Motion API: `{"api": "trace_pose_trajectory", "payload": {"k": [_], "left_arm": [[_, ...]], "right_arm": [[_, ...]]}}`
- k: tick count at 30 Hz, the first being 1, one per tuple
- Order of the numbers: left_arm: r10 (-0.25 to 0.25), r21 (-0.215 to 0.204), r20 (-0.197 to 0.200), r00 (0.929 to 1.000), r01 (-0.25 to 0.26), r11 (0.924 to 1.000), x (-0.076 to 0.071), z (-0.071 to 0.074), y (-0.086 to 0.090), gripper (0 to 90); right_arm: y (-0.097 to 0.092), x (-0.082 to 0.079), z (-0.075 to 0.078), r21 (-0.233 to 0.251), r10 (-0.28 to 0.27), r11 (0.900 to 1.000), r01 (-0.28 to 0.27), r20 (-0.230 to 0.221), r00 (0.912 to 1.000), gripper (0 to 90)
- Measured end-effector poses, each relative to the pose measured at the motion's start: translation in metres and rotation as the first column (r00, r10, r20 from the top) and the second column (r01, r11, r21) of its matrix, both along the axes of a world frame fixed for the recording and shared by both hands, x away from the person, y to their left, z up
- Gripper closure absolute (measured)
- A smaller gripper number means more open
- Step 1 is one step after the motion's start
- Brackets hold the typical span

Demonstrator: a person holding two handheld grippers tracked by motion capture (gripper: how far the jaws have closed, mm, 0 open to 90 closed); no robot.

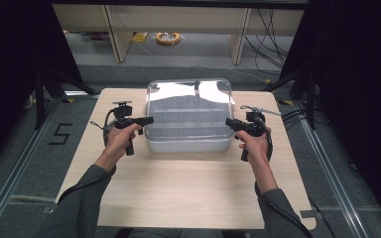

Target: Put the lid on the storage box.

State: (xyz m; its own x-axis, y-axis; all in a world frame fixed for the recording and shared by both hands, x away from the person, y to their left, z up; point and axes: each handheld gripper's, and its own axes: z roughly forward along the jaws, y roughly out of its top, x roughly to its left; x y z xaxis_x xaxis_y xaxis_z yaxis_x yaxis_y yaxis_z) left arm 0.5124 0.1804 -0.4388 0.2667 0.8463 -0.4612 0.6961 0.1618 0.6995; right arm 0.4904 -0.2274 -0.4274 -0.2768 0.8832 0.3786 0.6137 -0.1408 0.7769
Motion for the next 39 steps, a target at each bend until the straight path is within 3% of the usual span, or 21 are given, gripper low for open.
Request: {"api": "trace_pose_trajectory", "payload": {"k": [3, 4, 7, 9, 18, 20, 21, 23, 25, 26, 27, 29, 30, 31, 32, 33, 39], "left_arm": [[-0.006, 0.0, -0.01, 0.9999, 0.006, 1.0, -0.001, -0.003, 0.001, 59.9], [0.0, -0.014, -0.013, 0.9999, -0.001, 0.9999, 0.0, -0.006, 0.0, 59.7], [0.001, -0.021, -0.014, 0.9999, -0.001, 0.9998, 0.001, -0.008, 0.0, 58.8], [0.0, -0.019, -0.012, 0.9999, 0.0, 0.9998, 0.0, -0.008, -0.001, 58.6], [0.0, -0.002, 0.014, 0.9999, 0.0, 1.0, -0.003, -0.009, -0.001, 57.5], [0.002, -0.004, 0.023, 0.9997, -0.002, 1.0, -0.004, -0.01, -0.001, 57.2], [-0.001, 0.001, 0.024, 0.9997, 0.001, 1.0, -0.004, -0.01, -0.001, 57.1], [0.0, 0.009, 0.03, 0.9996, 0.0, 1.0, -0.004, -0.01, -0.002, 56.5], [0.001, 0.011, 0.03, 0.9995, -0.002, 0.9999, -0.004, -0.01, -0.003, 56.1], [-0.003, 0.02, 0.037, 0.9993, 0.002, 0.9998, -0.005, -0.01, -0.003, 55.7], [-0.001, 0.021, 0.039, 0.9992, 0.0, 0.9998, -0.005, -0.01, -0.004, 55.4], [0.0, 0.022, 0.042, 0.9991, -0.001, 0.9998, -0.005, -0.01, -0.004, 55.3], [-0.005, 0.036, 0.045, 0.999, 0.004, 0.9993, -0.006, -0.01, -0.004, 55.0], [-0.005, 0.036, 0.045, 0.999, 0.004, 0.9993, -0.006, -0.01, -0.004, 54.9], [0.0, 0.034, 0.049, 0.9988, -0.002, 0.9994, -0.006, -0.01, -0.005, 54.6], [-0.014, 0.053, 0.047, 0.9988, 0.012, 0.9985, -0.007, -0.01, -0.004, 54.3], [0.005, 0.057, 0.059, 0.9982, -0.008, 0.9984, -0.008, -0.01, -0.008, 53.0]], "right_arm": [[0.0, -0.001, -0.002, 0.001, -0.002, 1.0, 0.002, -0.01, 1.0, 62.4], [0.003, -0.002, -0.002, 0.031, -0.022, 0.9992, 0.023, -0.043, 0.9988, 62.2], [0.003, -0.001, -0.005, 0.063, -0.028, 0.9975, 0.032, -0.062, 0.9977, 61.8], [0.001, 0.0, -0.008, 0.046, -0.02, 0.9987, 0.022, -0.057, 0.9982, 61.2], [0.003, 0.0, -0.011, 0.053, -0.028, 0.998, 0.032, -0.07, 0.9971, 60.5], [0.003, 0.001, -0.011, 0.043, -0.022, 0.9988, 0.024, -0.058, 0.9981, 60.4], [0.001, 0.003, -0.013, 0.014, -0.006, 0.9999, 0.006, -0.031, 0.9995, 60.4], [0.001, 0.005, -0.015, 0.017, -0.008, 0.9998, 0.009, -0.036, 0.9993, 60.3], [0.002, 0.004, -0.015, 0.035, -0.019, 0.9991, 0.021, -0.053, 0.9984, 60.4], [0.007, 0.002, -0.013, 0.089, -0.051, 0.9942, 0.06, -0.099, 0.9938, 60.2], [0.01, -0.001, -0.008, 0.132, -0.062, 0.9875, 0.087, -0.182, 0.9813, 60.1], [0.011, -0.001, -0.009, 0.129, -0.07, 0.9871, 0.095, -0.187, 0.9799, 60.1], [0.008, 0.002, -0.013, 0.096, -0.053, 0.9932, 0.065, -0.12, 0.9914, 59.9], [0.008, 0.002, -0.013, 0.096, -0.053, 0.9932, 0.065, -0.12, 0.9914, 59.9], [0.004, 0.004, -0.017, 0.054, -0.035, 0.9978, 0.039, -0.069, 0.997, 59.8], [0.004, 0.004, -0.017, 0.054, -0.035, 0.9978, 0.039, -0.068, 0.9971, 59.8], [0.004, 0.004, -0.018, 0.064, -0.038, 0.997, 0.044, -0.081, 0.996, 59.7]]}}
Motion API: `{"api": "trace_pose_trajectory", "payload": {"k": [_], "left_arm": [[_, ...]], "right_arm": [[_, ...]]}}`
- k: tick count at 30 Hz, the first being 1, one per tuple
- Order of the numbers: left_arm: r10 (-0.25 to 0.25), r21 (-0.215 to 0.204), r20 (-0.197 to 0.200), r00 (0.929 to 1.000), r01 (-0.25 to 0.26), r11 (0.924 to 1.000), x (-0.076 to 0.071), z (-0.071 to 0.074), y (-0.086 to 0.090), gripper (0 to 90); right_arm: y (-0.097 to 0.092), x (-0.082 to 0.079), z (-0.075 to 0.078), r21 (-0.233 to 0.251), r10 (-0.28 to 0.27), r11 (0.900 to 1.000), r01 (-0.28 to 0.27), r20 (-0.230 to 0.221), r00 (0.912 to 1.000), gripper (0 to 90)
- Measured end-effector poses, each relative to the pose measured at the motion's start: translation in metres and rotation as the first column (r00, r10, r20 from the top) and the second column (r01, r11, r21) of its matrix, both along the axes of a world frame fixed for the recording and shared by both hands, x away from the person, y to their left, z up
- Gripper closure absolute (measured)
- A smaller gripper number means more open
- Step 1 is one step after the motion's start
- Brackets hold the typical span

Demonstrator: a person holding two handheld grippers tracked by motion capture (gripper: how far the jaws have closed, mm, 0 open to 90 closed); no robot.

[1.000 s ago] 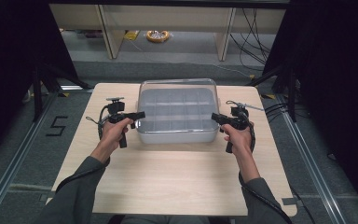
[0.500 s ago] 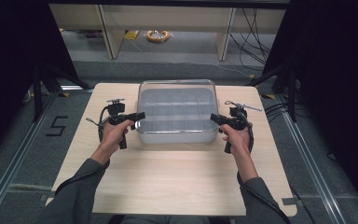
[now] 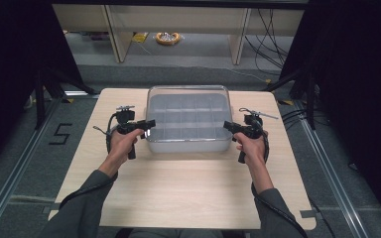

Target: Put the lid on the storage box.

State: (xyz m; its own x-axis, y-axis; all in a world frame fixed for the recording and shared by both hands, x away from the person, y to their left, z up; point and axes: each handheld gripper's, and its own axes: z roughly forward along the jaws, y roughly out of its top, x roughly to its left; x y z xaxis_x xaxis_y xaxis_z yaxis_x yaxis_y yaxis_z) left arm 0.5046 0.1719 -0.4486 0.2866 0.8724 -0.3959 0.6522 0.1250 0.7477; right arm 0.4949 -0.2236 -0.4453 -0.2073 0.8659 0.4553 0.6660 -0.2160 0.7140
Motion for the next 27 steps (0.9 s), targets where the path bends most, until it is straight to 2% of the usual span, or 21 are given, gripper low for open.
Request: {"api": "trace_pose_trajectory", "payload": {"k": [1, 2, 4, 7, 8, 9, 12, 13, 14, 15, 17, 18, 19, 20, 21, 22, 23, 24, 26, 27], "left_arm": [[0.0, 0.0, 0.0, 1.0, 0.0, 1.0, 0.0, 0.0, 0.0, 52.6], [0.006, 0.006, 0.004, 1.0, -0.006, 1.0, 0.0, 0.0, -0.001, 52.4], [0.005, 0.003, -0.002, 1.0, -0.005, 1.0, 0.0, 0.0, -0.001, 51.9], [0.007, 0.002, -0.002, 1.0, -0.007, 1.0, 0.001, 0.0, -0.001, 51.6], [0.004, 0.008, -0.002, 1.0, -0.004, 1.0, 0.0, 0.0, -0.002, 51.4], [0.006, 0.008, 0.0, 1.0, -0.006, 0.9999, 0.0, 0.0, -0.002, 51.3], [0.001, 0.017, -0.003, 1.0, -0.001, 0.9999, 0.0, 0.0, -0.001, 51.3], [0.0, 0.018, -0.003, 1.0, 0.0, 0.9998, 0.001, 0.0, -0.002, 51.2], [0.0, 0.018, -0.003, 1.0, 0.0, 0.9998, 0.001, 0.0, -0.002, 51.3], [0.004, 0.004, 0.0, 1.0, -0.004, 1.0, 0.001, 0.0, -0.004, 51.4], [0.003, 0.002, 0.001, 1.0, -0.003, 1.0, 0.002, 0.0, -0.005, 51.6], [-0.006, 0.006, -0.001, 1.0, 0.006, 1.0, 0.002, -0.001, -0.008, 51.8], [-0.001, 0.001, -0.003, 1.0, 0.001, 1.0, 0.002, -0.001, -0.009, 51.9], [-0.001, 0.001, -0.003, 1.0, 0.001, 1.0, 0.002, -0.001, -0.009, 52.2], [0.002, -0.002, -0.006, 1.0, -0.002, 1.0, 0.002, -0.001, -0.01, 52.2], [0.022, -0.031, -0.042, 0.9989, -0.023, 0.9992, 0.001, 0.0, -0.011, 51.9], [0.004, -0.04, -0.026, 0.9996, -0.005, 0.9992, 0.003, -0.001, -0.008, 51.9], [0.004, -0.05, -0.032, 0.9995, -0.006, 0.9987, 0.002, -0.001, -0.007, 51.8], [-0.005, -0.038, -0.029, 0.9996, 0.004, 0.9993, 0.002, 0.0, -0.006, 51.8], [0.001, -0.032, -0.022, 0.9998, -0.001, 0.9995, 0.0, 0.0, -0.006, 51.8]], "right_arm": [[0.0, 0.0, 0.0, 0.0, 0.0, 1.0, 0.0, 0.0, 1.0, 59.7], [-0.002, 0.002, -0.002, -0.025, 0.008, 0.9997, -0.007, 0.023, 0.9997, 59.7], [-0.003, 0.004, -0.002, -0.04, 0.017, 0.9991, -0.015, 0.042, 0.999, 59.7], [-0.002, 0.005, -0.002, -0.043, 0.022, 0.9989, -0.02, 0.047, 0.9987, 59.1], [0.0, 0.004, -0.001, -0.038, 0.008, 0.9992, -0.006, 0.032, 0.9995, 58.8], [-0.001, 0.005, -0.001, -0.052, 0.012, 0.9986, -0.01, 0.041, 0.9991, 58.5], [0.001, 0.005, 0.0, -0.041, 0.01, 0.9991, -0.009, 0.032, 0.9994, 58.1], [0.002, 0.005, 0.001, -0.023, -0.001, 0.9997, 0.001, 0.014, 0.9999, 57.9], [-0.001, 0.007, 0.0, -0.059, 0.023, 0.9981, -0.02, 0.043, 0.9988, 57.6], [0.001, 0.007, 0.002, -0.041, 0.003, 0.9991, -0.002, 0.022, 0.9997, 57.1], [0.002, 0.007, 0.002, -0.049, -0.008, 0.9988, 0.009, 0.023, 0.9997, 56.8], [-0.003, 0.01, 0.0, -0.084, 0.015, 0.9964, -0.011, 0.044, 0.9989, 55.5], [-0.002, 0.009, 0.001, -0.074, -0.002, 0.9972, 0.003, 0.02, 0.9998, 54.8], [-0.002, 0.009, 0.001, -0.074, -0.002, 0.9972, 0.003, 0.02, 0.9998, 54.8], [-0.001, 0.008, 0.0, -0.058, -0.016, 0.9982, 0.016, 0.002, 0.9999, 53.9], [-0.002, 0.008, -0.004, -0.038, -0.014, 0.9992, 0.013, -0.015, 0.9998, 52.0], [-0.004, 0.008, -0.007, -0.038, -0.015, 0.9992, 0.015, -0.014, 0.9998, 51.6], [-0.004, 0.007, -0.007, -0.002, -0.013, 0.9999, 0.013, -0.041, 0.9991, 51.1], [-0.004, 0.008, -0.01, -0.006, -0.018, 0.9998, 0.018, -0.034, 0.9992, 50.8], [-0.005, 0.008, -0.01, -0.022, 0.002, 0.9998, -0.002, -0.014, 0.9999, 50.7]]}}
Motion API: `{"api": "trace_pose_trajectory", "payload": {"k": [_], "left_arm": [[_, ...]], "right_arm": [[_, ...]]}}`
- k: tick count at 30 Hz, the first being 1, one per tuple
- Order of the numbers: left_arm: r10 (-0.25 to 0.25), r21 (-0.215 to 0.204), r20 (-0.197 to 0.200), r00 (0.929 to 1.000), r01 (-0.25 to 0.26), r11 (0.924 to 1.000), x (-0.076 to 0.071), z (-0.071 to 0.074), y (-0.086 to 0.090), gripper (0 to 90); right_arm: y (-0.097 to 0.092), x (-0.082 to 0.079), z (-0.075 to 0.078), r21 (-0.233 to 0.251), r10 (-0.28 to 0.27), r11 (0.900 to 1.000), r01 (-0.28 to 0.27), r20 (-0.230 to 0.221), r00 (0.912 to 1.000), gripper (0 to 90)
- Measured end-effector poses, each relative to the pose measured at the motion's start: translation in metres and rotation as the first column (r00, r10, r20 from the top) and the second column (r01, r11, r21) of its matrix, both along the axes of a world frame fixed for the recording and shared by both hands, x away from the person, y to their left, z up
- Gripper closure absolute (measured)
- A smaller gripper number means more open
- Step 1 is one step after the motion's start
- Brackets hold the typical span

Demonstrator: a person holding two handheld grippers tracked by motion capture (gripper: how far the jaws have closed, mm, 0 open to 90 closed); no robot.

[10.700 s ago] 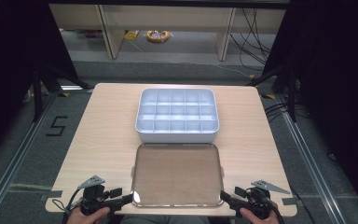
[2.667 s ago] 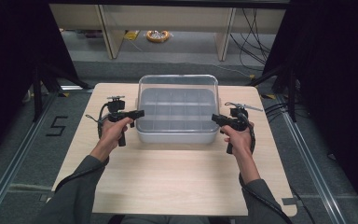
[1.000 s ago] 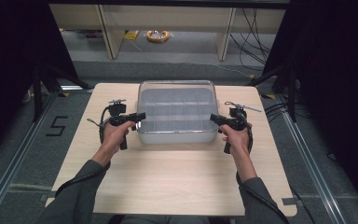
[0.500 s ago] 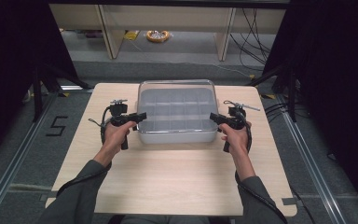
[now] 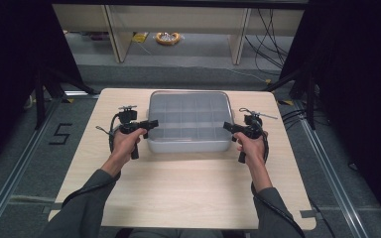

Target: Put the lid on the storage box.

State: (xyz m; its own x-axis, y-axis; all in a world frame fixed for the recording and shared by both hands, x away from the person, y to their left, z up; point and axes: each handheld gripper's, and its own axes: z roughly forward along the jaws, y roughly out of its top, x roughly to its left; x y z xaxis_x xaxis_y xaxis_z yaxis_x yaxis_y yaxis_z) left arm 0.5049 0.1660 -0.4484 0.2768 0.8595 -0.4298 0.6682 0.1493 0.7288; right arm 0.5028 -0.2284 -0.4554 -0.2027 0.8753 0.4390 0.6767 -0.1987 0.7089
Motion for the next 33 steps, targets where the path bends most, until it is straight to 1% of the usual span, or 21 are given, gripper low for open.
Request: {"api": "trace_pose_trajectory", "payload": {"k": [1, 2, 3, 7, 9, 10, 12, 14, 15, 17, 18, 19, 21, 22, 23, 24, 26, 27, 29, 30, 33], "left_arm": [[-0.002, -0.002, 0.0, 1.0, 0.002, 1.0, 0.0, 0.0, 0.001, 51.8], [-0.003, -0.005, -0.003, 1.0, 0.003, 1.0, 0.0, 0.0, 0.001, 51.8], [-0.003, -0.006, -0.003, 1.0, 0.003, 1.0, 0.001, 0.0, 0.002, 51.8], [0.001, -0.012, 0.0, 1.0, -0.001, 0.9999, 0.001, -0.001, 0.005, 51.8], [0.01, 0.01, 0.018, 0.9998, -0.01, 0.9999, 0.002, 0.002, 0.008, 51.5], [0.008, 0.045, 0.04, 0.9992, -0.009, 0.9989, 0.001, 0.004, 0.008, 55.6], [0.003, 0.045, 0.04, 0.9992, -0.005, 0.999, 0.0, 0.004, 0.007, 55.3], [-0.011, 0.047, 0.021, 0.9997, 0.01, 0.9988, 0.0, 0.003, 0.007, 53.6], [-0.011, 0.056, 0.021, 0.9997, 0.01, 0.9984, 0.0, 0.002, 0.007, 53.5], [-0.011, 0.06, 0.019, 0.9998, 0.009, 0.9981, 0.0, 0.003, 0.008, 53.5], [-0.011, 0.06, 0.019, 0.9998, 0.009, 0.9981, 0.0, 0.003, 0.008, 53.3], [0.005, 0.05, 0.015, 0.9999, -0.006, 0.9987, 0.001, 0.002, 0.009, 52.9], [-0.007, 0.053, -0.003, 1.0, 0.007, 0.9985, 0.001, 0.0, 0.011, 52.7], [0.002, 0.033, -0.002, 1.0, -0.002, 0.9995, 0.001, -0.001, 0.011, 52.6], [0.002, 0.033, -0.002, 1.0, -0.002, 0.9995, 0.001, -0.001, 0.011, 52.5], [0.003, 0.028, -0.004, 1.0, -0.003, 0.9996, 0.001, -0.002, 0.012, 52.5], [0.002, 0.016, -0.01, 0.9999, -0.002, 0.9999, 0.0, -0.003, 0.012, 52.7], [-0.01, 0.029, -0.015, 0.9998, 0.01, 0.9995, 0.0, -0.004, 0.013, 52.8], [-0.012, 0.031, -0.016, 0.9998, 0.012, 0.9994, 0.0, -0.004, 0.013, 52.8], [-0.013, 0.027, -0.022, 0.9997, 0.013, 0.9995, 0.0, -0.006, 0.012, 53.4], [-0.008, 0.009, -0.03, 0.9995, 0.008, 0.9999, -0.001, -0.008, 0.011, 54.2]], "right_arm": [[0.0, 0.0, 0.0, -0.01, 0.002, 0.9999, -0.001, 0.002, 1.0, 50.6], [0.004, 0.0, 0.002, 0.014, -0.013, 0.9998, 0.013, -0.017, 0.9998, 49.9], [0.001, 0.003, 0.001, -0.044, 0.017, 0.9989, -0.016, 0.021, 0.9996, 48.9], [0.007, 0.002, 0.005, -0.053, 0.011, 0.9985, -0.011, 0.0, 0.9999, 47.0], [0.013, 0.003, 0.011, -0.148, 0.025, 0.9887, -0.023, 0.017, 0.9995, 50.4], [0.015, 0.004, 0.011, -0.166, 0.027, 0.9858, -0.023, 0.021, 0.9994, 49.2], [0.014, 0.006, 0.011, -0.184, 0.049, 0.982, -0.043, 0.027, 0.9984, 50.9], [0.016, 0.004, 0.01, -0.129, 0.001, 0.9917, -0.004, -0.019, 0.9998, 51.9], [0.012, 0.007, 0.007, -0.148, 0.029, 0.9886, -0.027, 0.012, 0.9995, 51.2], [0.014, 0.004, 0.006, -0.087, -0.01, 0.9962, 0.007, -0.03, 0.9995, 51.2], [0.012, 0.003, 0.005, -0.085, 0.004, 0.9964, -0.006, -0.031, 0.9995, 51.3], [0.009, 0.005, 0.003, -0.109, 0.023, 0.9937, -0.023, 0.005, 0.9997, 51.6], [0.007, 0.005, 0.003, -0.115, 0.015, 0.9933, -0.015, 0.006, 0.9999, 51.7], [0.006, 0.006, 0.003, -0.121, 0.021, 0.9925, -0.017, 0.03, 0.9993, 51.7], [0.006, 0.005, 0.005, -0.097, 0.006, 0.9953, -0.005, 0.009, 0.9999, 51.7], [0.003, 0.005, 0.004, -0.111, 0.019, 0.9937, -0.015, 0.031, 0.9993, 52.0], [0.002, 0.005, 0.006, -0.111, 0.022, 0.9937, -0.018, 0.031, 0.9993, 53.6], [0.001, 0.005, 0.006, -0.122, 0.027, 0.9923, -0.022, 0.043, 0.9987, 55.6], [0.001, 0.004, 0.006, -0.119, 0.026, 0.9926, -0.022, 0.032, 0.9991, 56.9], [0.006, 0.001, 0.008, -0.079, 0.001, 0.9969, -0.002, -0.01, 0.9999, 59.5], [0.006, 0.002, 0.006, -0.105, 0.008, 0.9944, -0.007, 0.006, 0.9999, 61.0]]}}
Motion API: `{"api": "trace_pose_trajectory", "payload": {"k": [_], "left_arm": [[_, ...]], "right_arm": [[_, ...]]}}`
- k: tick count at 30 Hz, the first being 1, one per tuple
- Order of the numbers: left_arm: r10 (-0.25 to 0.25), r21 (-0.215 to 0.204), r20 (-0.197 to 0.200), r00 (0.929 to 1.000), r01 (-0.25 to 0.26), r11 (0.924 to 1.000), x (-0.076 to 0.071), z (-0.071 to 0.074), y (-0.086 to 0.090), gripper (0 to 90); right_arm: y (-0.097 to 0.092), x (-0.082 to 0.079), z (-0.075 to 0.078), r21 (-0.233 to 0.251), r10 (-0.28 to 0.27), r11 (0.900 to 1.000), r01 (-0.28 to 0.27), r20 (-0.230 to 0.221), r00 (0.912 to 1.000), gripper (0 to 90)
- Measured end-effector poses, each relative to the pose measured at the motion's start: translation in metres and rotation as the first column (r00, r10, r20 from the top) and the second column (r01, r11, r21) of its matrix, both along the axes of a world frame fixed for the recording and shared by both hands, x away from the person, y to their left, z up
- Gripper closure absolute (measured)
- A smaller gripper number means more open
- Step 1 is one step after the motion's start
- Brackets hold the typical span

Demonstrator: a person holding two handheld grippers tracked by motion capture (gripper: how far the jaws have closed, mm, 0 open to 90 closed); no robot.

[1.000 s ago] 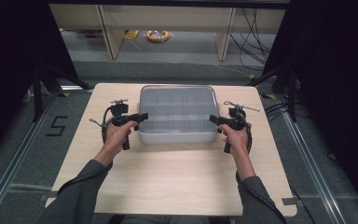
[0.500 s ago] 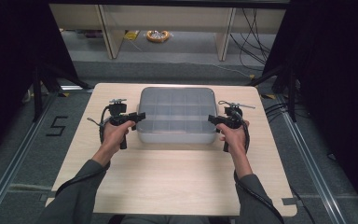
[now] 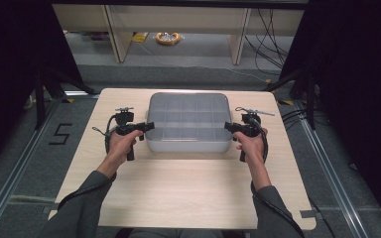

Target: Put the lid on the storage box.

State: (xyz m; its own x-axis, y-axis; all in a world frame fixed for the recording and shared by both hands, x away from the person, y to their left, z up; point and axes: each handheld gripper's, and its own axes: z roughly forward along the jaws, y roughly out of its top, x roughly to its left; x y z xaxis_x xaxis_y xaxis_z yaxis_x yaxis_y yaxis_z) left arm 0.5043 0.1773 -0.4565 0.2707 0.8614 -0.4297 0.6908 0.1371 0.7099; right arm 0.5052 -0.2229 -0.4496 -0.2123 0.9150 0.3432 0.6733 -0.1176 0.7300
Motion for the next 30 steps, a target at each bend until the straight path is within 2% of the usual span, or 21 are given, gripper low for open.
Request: {"api": "trace_pose_trajectory", "payload": {"k": [2, 4, 5, 7, 8, 10, 12, 13, 15, 16, 18, 19, 20, 21, 23, 24, 28, 29, 30], "left_arm": [[0.007, -0.022, -0.003, 1.0, -0.007, 0.9997, 0.0, -0.002, 0.001, 54.7], [0.005, -0.019, 0.002, 1.0, -0.005, 0.9998, 0.0, -0.002, 0.002, 55.6], [0.01, -0.016, 0.004, 0.9999, -0.01, 0.9998, 0.0, -0.002, 0.002, 55.9], [0.007, -0.003, 0.003, 1.0, -0.007, 1.0, 0.0, -0.001, 0.003, 57.4], [0.007, -0.003, 0.003, 1.0, -0.007, 1.0, 0.0, -0.001, 0.003, 58.4], [0.023, -0.012, 0.011, 0.9997, -0.023, 0.9997, 0.002, -0.001, 0.002, 60.8], [0.031, -0.005, 0.014, 0.9994, -0.031, 0.9995, 0.004, 0.0, 0.002, 61.9], [0.031, -0.005, 0.014, 0.9994, -0.031, 0.9995, 0.004, 0.0, 0.002, 61.9], [0.033, -0.007, 0.013, 0.9994, -0.033, 0.9994, 0.004, 0.0, 0.001, 61.8], [0.034, -0.008, 0.014, 0.9993, -0.034, 0.9994, 0.004, 0.0, 0.001, 61.8], [0.037, -0.01, 0.014, 0.9992, -0.037, 0.9993, 0.004, 0.0, 0.001, 61.6], [0.04, -0.016, 0.01, 0.9992, -0.039, 0.9991, 0.004, 0.0, 0.001, 61.6], [0.033, -0.012, 0.004, 0.9995, -0.033, 0.9994, 0.004, -0.001, 0.002, 61.1], [0.03, -0.026, 0.004, 0.9996, -0.029, 0.9992, 0.004, -0.001, 0.001, 59.4], [0.03, -0.027, 0.005, 0.9995, -0.03, 0.9992, 0.004, -0.002, 0.001, 58.8], [0.028, -0.043, -0.007, 0.9996, -0.028, 0.9987, 0.003, -0.002, 0.001, 56.1], [0.03, -0.041, -0.006, 0.9995, -0.03, 0.9987, 0.003, -0.002, 0.0, 54.2], [0.031, -0.04, -0.005, 0.9995, -0.032, 0.9987, 0.003, -0.002, 0.0, 53.3], [0.03, -0.029, -0.006, 0.9995, -0.03, 0.9991, 0.003, -0.002, 0.0, 52.8]], "right_arm": [[0.001, 0.001, 0.0, -0.035, 0.0, 0.9994, 0.001, 0.029, 0.9996, 64.3], [0.003, 0.0, 0.002, -0.024, -0.004, 0.9997, 0.004, 0.018, 0.9998, 64.8], [0.003, 0.002, 0.001, -0.047, 0.001, 0.9989, 0.001, 0.04, 0.9992, 65.3], [0.004, 0.002, 0.001, -0.037, -0.015, 0.9992, 0.016, 0.034, 0.9993, 66.3], [0.003, 0.005, -0.001, -0.059, -0.013, 0.9981, 0.017, 0.059, 0.9982, 66.4], [0.004, 0.005, -0.001, -0.043, -0.021, 0.9988, 0.023, 0.054, 0.9983, 66.4], [0.008, 0.008, -0.001, -0.012, -0.064, 0.9978, 0.065, 0.043, 0.997, 67.1], [0.004, 0.011, -0.003, -0.049, -0.034, 0.9981, 0.038, 0.072, 0.9968, 67.2], [0.003, 0.013, -0.004, -0.01, -0.041, 0.9991, 0.042, 0.069, 0.9968, 67.2], [0.005, 0.013, -0.004, 0.025, -0.077, 0.9968, 0.076, 0.044, 0.9961, 67.4], [0.005, 0.015, -0.005, 0.02, -0.074, 0.9971, 0.073, 0.055, 0.9957, 67.4], [0.002, 0.016, -0.006, 0.002, -0.055, 0.9985, 0.055, 0.074, 0.9957, 67.4], [0.005, 0.016, -0.004, 0.026, -0.078, 0.9967, 0.077, 0.044, 0.996, 67.4], [0.001, 0.018, -0.005, 0.015, -0.05, 0.9987, 0.049, 0.069, 0.9964, 67.4], [0.0, 0.019, -0.006, 0.004, -0.05, 0.9988, 0.05, 0.073, 0.9961, 67.3], [0.0, 0.02, -0.006, 0.015, -0.044, 0.999, 0.043, 0.072, 0.9964, 66.6], [0.003, 0.021, -0.005, -0.009, -0.045, 0.9989, 0.046, 0.081, 0.9957, 64.7], [0.006, 0.019, -0.003, 0.009, -0.057, 0.9983, 0.057, 0.062, 0.9964, 64.4], [0.004, 0.02, -0.004, -0.006, -0.037, 0.9993, 0.037, 0.079, 0.9962, 64.2]]}}
